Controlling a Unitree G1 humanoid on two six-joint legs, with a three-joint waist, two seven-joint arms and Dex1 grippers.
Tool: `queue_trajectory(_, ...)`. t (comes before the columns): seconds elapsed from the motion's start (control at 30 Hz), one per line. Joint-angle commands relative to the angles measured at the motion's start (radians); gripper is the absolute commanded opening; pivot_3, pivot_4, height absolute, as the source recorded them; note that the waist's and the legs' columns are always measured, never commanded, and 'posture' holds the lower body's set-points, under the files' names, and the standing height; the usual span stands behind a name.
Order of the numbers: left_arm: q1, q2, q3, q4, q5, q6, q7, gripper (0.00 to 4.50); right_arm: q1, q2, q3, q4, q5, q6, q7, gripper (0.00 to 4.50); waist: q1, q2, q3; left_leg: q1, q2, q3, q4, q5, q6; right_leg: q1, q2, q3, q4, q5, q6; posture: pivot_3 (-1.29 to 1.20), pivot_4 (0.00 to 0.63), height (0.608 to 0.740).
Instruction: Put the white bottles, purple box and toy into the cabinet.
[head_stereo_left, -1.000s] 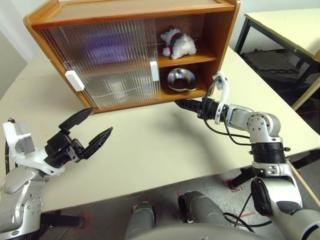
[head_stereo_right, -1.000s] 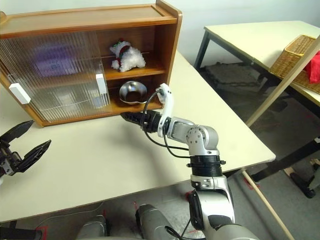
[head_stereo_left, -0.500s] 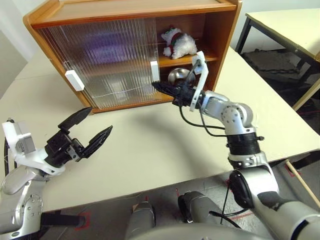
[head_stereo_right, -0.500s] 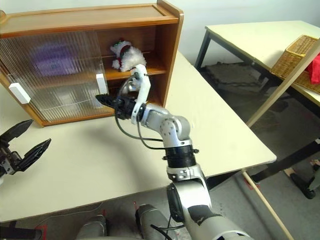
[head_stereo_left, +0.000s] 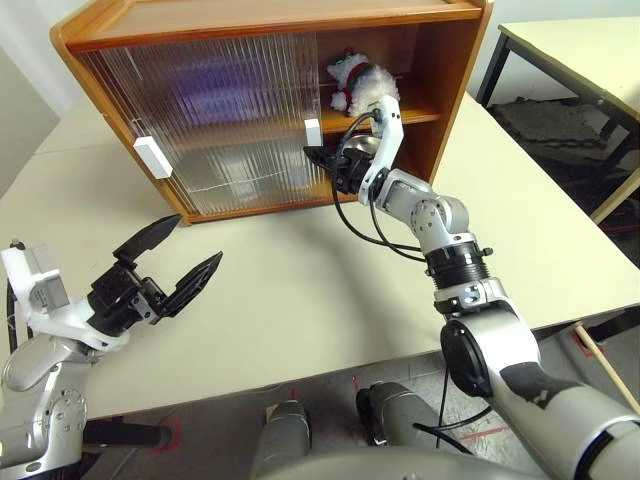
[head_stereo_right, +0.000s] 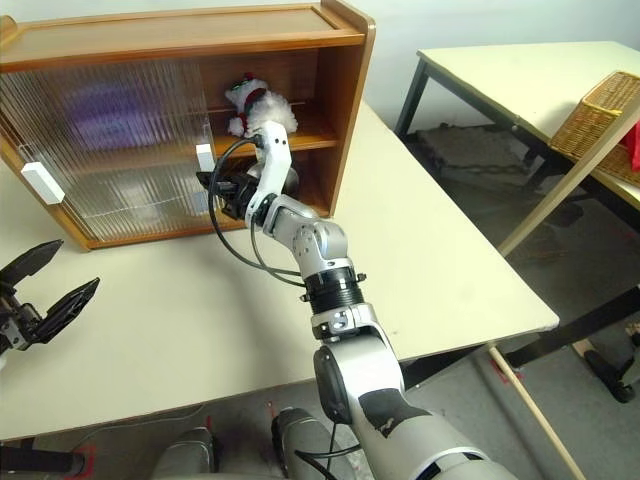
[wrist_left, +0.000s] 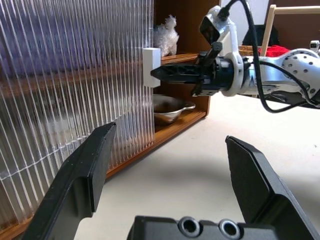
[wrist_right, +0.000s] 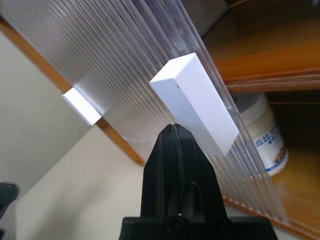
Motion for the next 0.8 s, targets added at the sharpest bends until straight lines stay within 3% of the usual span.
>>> queue_trajectory(0.03,0.013,-0.005,0.012,0.020,0.008,-0.015,-0.011,4.50,-0.052,0.070,-0.019,0.052,-0.014,-0.047,-0.021,0.01,0.003,0.000,0.000,0.000,0.000,0.000,0.000,0.000,0.000,0.000,0.000,0.000,0.000,0.001,0.000,-0.10,0.057,0.740)
queue_trajectory(0.8,-0.014,-0.014,0.009,0.042,-0.011,-0.025,-0.026,4.50,-0.045,0.116,0.015,0.044,-0.014,-0.083,-0.050,0.01,0.018,0.000,0.000,0.001,0.004,0.002,0.002,0.000,0.000,-0.001,0.002,-0.001,0.001,0.006,-0.005,-0.10,0.053,0.740)
